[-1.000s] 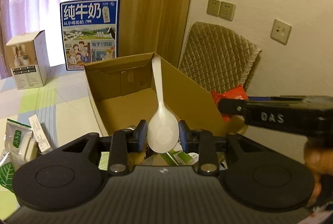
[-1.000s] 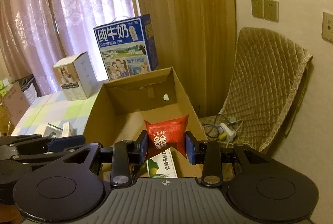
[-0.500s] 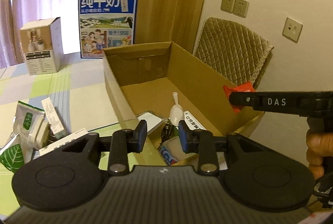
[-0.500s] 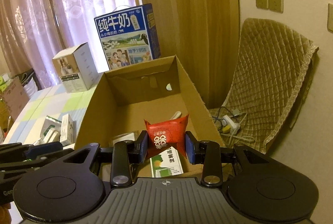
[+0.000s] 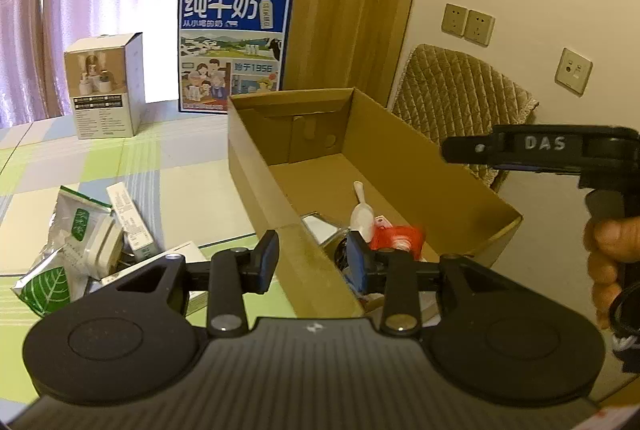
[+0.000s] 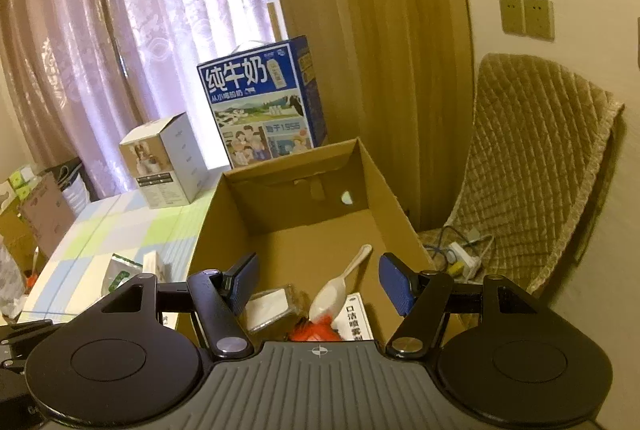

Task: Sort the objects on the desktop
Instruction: 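Lower the spoon and candy packet into the box and open both tools, then withdraw both tools from the box toward the tea pouch and white container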

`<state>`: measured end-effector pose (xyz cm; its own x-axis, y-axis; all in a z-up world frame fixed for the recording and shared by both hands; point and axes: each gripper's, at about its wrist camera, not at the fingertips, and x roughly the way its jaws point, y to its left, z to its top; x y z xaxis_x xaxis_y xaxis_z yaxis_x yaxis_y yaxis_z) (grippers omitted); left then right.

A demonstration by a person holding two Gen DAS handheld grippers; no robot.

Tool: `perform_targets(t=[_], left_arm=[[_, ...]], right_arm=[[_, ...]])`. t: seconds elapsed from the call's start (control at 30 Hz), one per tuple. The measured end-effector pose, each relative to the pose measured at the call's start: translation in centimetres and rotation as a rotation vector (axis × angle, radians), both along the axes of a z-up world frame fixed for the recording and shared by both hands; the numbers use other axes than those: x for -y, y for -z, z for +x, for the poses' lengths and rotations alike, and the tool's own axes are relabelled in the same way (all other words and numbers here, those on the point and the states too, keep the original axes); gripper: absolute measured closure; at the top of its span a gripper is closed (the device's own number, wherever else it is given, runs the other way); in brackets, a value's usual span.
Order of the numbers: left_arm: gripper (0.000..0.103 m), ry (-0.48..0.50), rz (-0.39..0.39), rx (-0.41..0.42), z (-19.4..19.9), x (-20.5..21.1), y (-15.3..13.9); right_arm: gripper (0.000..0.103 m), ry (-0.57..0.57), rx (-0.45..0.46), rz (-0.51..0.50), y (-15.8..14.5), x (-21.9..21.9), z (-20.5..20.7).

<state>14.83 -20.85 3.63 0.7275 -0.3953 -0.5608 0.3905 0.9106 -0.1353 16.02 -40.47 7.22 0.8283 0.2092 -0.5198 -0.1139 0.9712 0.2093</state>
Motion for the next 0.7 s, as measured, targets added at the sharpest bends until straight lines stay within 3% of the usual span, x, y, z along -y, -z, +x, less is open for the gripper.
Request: perform_targets(t=[0.3, 0.53, 0.7], left_arm=[[0.066, -0.04, -0.002, -0.015, -1.5, -2.3, 0.3], [0.061, -0.065, 0.004, -0.007, -3.5, -3.9, -0.6], [0.05, -0.091, 0.011, -0.004, -5.0, -5.4, -1.4]], right_arm=[[0.033, 0.008, -0.037, 0.003, 0.3, -0.6, -2.5], [0.021, -0.022, -0.058, -0.015, -0.5, -2.6, -4.9], [0.014, -0.058, -0.063, -0.036, -0.9, -4.7, -6.5]])
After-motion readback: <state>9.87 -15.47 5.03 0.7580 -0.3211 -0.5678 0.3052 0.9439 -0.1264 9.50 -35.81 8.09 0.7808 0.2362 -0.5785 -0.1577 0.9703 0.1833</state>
